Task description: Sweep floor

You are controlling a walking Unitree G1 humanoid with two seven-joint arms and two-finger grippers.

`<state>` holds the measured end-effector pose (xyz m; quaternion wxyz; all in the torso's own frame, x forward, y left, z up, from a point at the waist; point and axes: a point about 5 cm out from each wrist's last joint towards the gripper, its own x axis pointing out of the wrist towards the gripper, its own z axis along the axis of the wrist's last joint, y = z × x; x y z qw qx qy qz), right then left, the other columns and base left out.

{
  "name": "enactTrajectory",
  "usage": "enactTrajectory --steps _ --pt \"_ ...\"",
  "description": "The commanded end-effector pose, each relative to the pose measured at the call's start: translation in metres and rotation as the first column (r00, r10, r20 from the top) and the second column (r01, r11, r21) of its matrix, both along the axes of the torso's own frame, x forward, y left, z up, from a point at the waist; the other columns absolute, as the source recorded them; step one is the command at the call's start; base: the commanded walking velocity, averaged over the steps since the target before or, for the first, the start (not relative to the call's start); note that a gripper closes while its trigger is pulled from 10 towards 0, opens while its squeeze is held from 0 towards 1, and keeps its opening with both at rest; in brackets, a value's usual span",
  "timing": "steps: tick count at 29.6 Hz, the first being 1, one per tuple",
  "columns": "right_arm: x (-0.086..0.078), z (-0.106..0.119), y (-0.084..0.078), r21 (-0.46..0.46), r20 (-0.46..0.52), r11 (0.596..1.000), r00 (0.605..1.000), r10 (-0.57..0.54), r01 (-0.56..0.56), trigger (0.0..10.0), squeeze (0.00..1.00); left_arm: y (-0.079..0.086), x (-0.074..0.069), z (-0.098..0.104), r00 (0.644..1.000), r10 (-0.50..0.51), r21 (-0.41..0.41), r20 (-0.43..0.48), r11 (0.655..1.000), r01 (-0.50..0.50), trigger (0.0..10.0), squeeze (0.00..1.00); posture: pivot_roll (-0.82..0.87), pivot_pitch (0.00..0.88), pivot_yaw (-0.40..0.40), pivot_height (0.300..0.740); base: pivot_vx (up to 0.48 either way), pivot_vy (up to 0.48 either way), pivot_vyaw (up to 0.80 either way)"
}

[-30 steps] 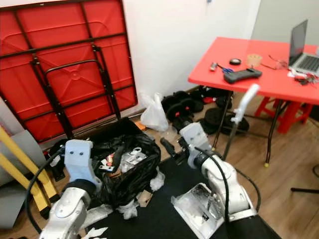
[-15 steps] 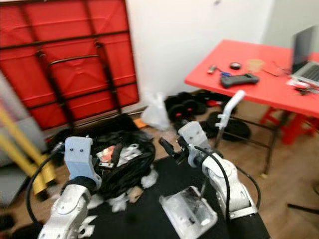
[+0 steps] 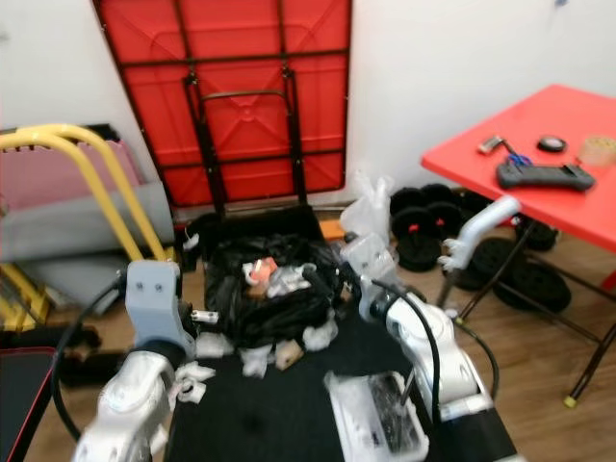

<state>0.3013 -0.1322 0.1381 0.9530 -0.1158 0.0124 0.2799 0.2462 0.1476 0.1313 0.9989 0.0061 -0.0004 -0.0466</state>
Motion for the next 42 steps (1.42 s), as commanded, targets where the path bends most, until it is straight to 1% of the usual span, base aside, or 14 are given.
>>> enactTrajectory --steps 1,4,6,7,10,12,16,21,22,42 --pt "0.001 0.003 0.003 0.011 0.012 1.0 1.0 0.006 -0.006 10.0 0.0 0.002 0.0 -0.001 1.0 -0.004 0.015 -0.013 1.0 0.004 10.0 0.0 -0.13 0.0 -0.012 0.74 0.0 -0.36 0.0" --pt "0.001 0.003 0.003 0.009 0.014 1.0 1.0 0.006 -0.006 10.0 0.0 0.002 0.001 -0.002 1.0 -0.004 0.014 -0.015 1.0 0.004 10.0 0.0 -0.13 0.0 -0.013 0.74 0.0 -0.36 0.0" --pt "0.003 0.004 0.001 0.016 0.02 1.0 1.0 -0.011 0.01 10.0 0.0 0.008 0.002 -0.002 0.999 0.039 0.021 -0.014 0.999 -0.039 10.0 0.0 -0.13 0.0 -0.014 0.74 0.0 -0.364 0.0" --pt "0.004 0.005 0.0 0.035 0.02 0.999 1.0 -0.019 0.019 10.0 0.0 0.013 0.003 -0.003 0.997 0.07 0.018 -0.014 0.997 -0.07 10.0 0.0 -0.13 0.0 -0.014 0.74 0.0 -0.364 0.0" --pt "0.005 0.006 -0.001 0.049 0.019 0.999 1.0 -0.024 0.023 10.0 0.0 0.017 0.003 -0.003 0.996 0.091 0.016 -0.014 0.996 -0.091 10.0 0.0 -0.13 0.0 -0.014 0.74 0.0 -0.364 0.0" --pt "0.006 0.008 -0.002 0.067 0.017 0.997 0.999 -0.031 0.03 10.0 0.0 0.021 0.003 -0.005 0.993 0.119 -0.009 -0.024 0.993 -0.119 10.0 0.0 -0.13 0.0 -0.013 0.74 0.0 -0.36 0.0" --pt "0.007 0.008 -0.003 0.073 0.018 0.997 0.999 -0.034 0.033 10.0 0.0 0.022 0.003 -0.005 0.991 0.127 -0.02 -0.028 0.992 -0.128 10.0 0.0 -0.13 0.0 -0.013 0.74 0.0 -0.36 0.0" --pt "0.007 0.009 -0.003 0.078 0.019 0.996 0.999 -0.033 0.031 10.0 0.0 0.024 0.005 -0.006 0.987 0.154 -0.046 -0.04 0.987 -0.156 10.0 0.0 -0.13 0.0 -0.013 0.74 0.0 0.0 0.0" --pt "0.007 0.01 -0.003 0.082 0.019 0.996 0.999 -0.03 0.029 10.0 0.0 0.024 0.004 -0.005 0.988 0.151 -0.054 -0.028 0.987 -0.152 0.0 0.0 -0.13 0.0 -0.013 0.74 0.0 0.0 0.79" --pt "0.009 0.013 -0.007 0.084 0.028 0.996 0.999 -0.042 0.04 10.0 0.0 0.025 0.004 -0.003 0.989 0.148 -0.07 -0.015 0.986 -0.149 0.0 0.0 -0.13 0.0 -0.011 0.74 0.0 0.0 0.79"
